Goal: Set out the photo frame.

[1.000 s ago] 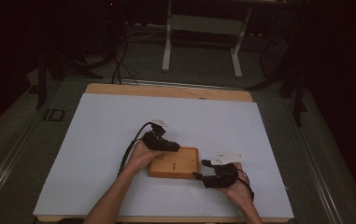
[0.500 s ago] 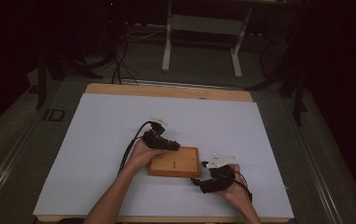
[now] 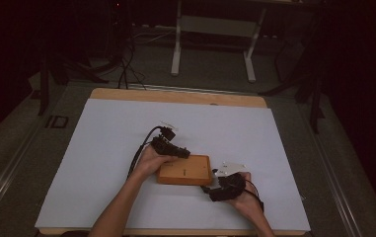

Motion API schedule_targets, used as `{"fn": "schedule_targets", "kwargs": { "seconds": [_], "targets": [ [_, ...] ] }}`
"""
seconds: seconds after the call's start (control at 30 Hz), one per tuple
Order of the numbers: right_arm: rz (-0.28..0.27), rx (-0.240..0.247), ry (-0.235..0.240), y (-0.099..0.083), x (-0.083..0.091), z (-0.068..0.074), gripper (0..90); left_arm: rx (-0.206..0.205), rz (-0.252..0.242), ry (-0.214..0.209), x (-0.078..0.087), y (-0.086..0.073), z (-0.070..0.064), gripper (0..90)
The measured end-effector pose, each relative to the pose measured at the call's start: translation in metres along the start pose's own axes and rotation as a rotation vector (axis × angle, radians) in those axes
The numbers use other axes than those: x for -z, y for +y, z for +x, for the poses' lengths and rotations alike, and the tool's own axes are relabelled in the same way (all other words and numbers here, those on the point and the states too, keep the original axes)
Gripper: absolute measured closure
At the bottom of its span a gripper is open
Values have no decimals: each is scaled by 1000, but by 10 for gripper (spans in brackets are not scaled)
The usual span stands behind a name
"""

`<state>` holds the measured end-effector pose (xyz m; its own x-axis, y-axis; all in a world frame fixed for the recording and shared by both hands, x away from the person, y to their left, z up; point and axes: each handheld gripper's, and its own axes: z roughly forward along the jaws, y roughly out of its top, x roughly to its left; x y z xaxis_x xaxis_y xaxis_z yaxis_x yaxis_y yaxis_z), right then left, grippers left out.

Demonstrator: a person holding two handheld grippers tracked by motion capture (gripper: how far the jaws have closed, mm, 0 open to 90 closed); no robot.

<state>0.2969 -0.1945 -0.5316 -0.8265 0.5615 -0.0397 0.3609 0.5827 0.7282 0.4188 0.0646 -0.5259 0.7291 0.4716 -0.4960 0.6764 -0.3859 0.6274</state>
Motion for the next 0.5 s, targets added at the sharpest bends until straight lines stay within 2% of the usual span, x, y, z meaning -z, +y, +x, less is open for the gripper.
{"fn": "schedule_targets", "kwargs": {
  "seconds": [0.17, 0.33, 0.4, 0.5],
  "targets": [
    [-9, 2, -20, 1, -3, -1, 291, 1, 17, -5, 0, 3, 2, 837],
    [-4, 59, -68, 3, -8, 2, 309, -3, 28, -5, 0, 4, 2, 840],
    [-7, 90, -102, 4, -10, 3, 309, -12, 31, 0, 0, 5, 2, 843],
    [-11, 103, -125, 5, -10, 3, 321, -15, 31, 6, 0, 6, 1, 846]
  ]
}}
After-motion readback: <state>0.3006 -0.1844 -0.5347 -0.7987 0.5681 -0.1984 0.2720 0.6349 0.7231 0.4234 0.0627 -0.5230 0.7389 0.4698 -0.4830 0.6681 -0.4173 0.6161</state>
